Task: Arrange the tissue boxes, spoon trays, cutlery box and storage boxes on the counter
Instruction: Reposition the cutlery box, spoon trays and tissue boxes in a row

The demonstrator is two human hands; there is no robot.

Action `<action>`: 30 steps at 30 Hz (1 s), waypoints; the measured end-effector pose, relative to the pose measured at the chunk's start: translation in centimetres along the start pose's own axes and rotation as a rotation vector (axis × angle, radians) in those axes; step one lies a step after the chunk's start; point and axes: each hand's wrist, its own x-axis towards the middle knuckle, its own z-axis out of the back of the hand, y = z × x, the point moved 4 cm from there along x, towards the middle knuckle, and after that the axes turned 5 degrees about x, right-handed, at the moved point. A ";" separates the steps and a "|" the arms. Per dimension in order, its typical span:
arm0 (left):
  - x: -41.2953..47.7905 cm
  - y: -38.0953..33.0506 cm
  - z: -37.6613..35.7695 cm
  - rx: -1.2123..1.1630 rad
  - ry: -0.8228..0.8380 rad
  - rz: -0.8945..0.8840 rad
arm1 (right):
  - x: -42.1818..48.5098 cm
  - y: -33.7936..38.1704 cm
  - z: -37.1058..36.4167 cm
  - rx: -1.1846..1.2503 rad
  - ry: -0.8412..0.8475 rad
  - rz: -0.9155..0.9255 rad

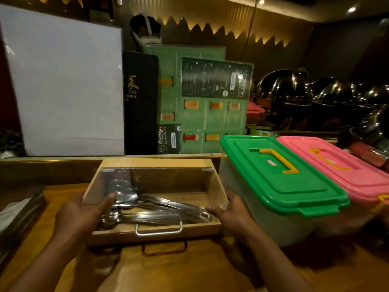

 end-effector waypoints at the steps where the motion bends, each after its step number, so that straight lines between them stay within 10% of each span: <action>1: 0.0 0.0 -0.1 0.001 0.003 -0.003 | 0.1 -0.1 0.1 -0.002 0.001 -0.007; 30: -1.4 -1.3 -3.4 0.013 0.015 0.001 | 0.3 0.3 0.5 -0.914 -0.160 0.454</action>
